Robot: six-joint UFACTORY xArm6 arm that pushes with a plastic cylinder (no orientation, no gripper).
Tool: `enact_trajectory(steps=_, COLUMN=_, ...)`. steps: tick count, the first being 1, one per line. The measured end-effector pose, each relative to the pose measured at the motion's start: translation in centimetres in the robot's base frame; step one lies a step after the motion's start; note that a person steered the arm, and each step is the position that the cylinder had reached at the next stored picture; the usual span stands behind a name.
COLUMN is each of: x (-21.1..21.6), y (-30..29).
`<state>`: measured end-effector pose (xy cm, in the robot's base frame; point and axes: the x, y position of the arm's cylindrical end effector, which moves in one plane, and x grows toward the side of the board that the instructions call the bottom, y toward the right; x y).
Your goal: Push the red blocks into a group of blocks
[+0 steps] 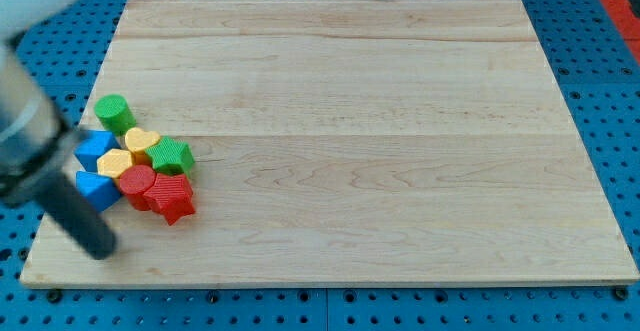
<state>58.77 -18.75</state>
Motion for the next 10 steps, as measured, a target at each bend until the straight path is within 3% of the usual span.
enact_trajectory(steps=1, x=0.0, y=5.1)
enact_trajectory(steps=4, x=-3.4, y=4.6)
enact_trajectory(steps=10, x=-4.6, y=2.6)
